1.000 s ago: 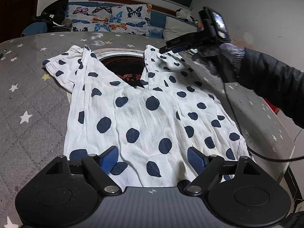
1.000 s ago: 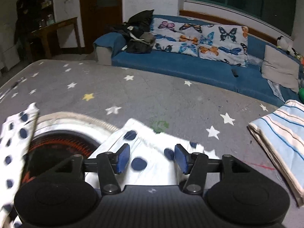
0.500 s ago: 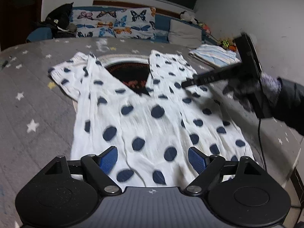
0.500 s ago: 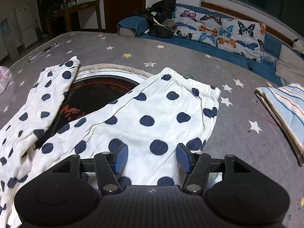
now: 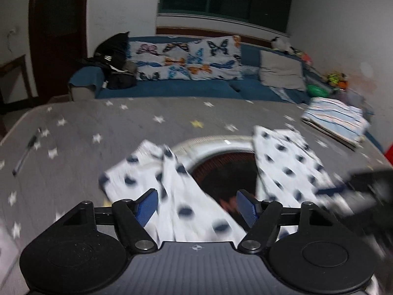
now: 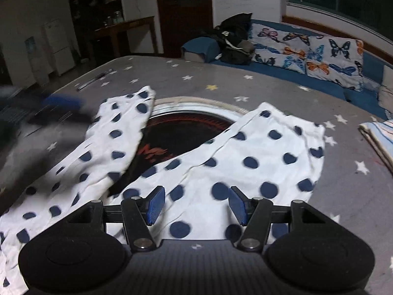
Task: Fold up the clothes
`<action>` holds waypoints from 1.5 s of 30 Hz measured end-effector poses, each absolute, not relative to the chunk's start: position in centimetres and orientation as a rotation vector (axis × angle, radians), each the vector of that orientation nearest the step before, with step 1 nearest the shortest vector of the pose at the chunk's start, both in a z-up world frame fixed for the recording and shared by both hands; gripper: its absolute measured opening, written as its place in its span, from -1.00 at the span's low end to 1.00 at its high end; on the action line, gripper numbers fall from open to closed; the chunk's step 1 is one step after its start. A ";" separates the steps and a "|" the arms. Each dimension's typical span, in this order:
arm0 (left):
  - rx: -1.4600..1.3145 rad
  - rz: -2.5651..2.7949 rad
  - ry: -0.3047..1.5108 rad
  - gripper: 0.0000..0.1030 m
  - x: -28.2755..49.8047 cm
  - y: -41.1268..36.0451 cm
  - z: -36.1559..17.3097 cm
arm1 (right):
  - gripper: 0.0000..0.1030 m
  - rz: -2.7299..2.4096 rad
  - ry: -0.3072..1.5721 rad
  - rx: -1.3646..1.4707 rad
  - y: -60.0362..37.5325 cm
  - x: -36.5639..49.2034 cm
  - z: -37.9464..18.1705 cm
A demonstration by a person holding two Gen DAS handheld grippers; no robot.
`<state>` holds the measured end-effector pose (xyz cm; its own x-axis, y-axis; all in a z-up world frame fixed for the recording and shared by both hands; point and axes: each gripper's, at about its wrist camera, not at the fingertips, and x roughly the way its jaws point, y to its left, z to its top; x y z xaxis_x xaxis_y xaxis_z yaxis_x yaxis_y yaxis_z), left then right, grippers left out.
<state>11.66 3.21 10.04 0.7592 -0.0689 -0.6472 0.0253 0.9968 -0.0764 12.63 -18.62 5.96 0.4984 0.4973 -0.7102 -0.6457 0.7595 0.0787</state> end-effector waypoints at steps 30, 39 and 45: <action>-0.347 -0.287 0.491 -0.88 11.7 12.0 13.2 | 0.14 0.694 0.797 -0.121 -19.4 11.2 4.6; -0.211 0.006 0.691 -0.84 9.8 16.2 9.1 | 0.14 0.718 0.797 -0.146 -18.3 10.6 4.7; 0.011 -0.078 0.692 -0.83 10.6 11.8 9.9 | 0.19 0.711 0.795 -0.150 -18.5 10.7 4.9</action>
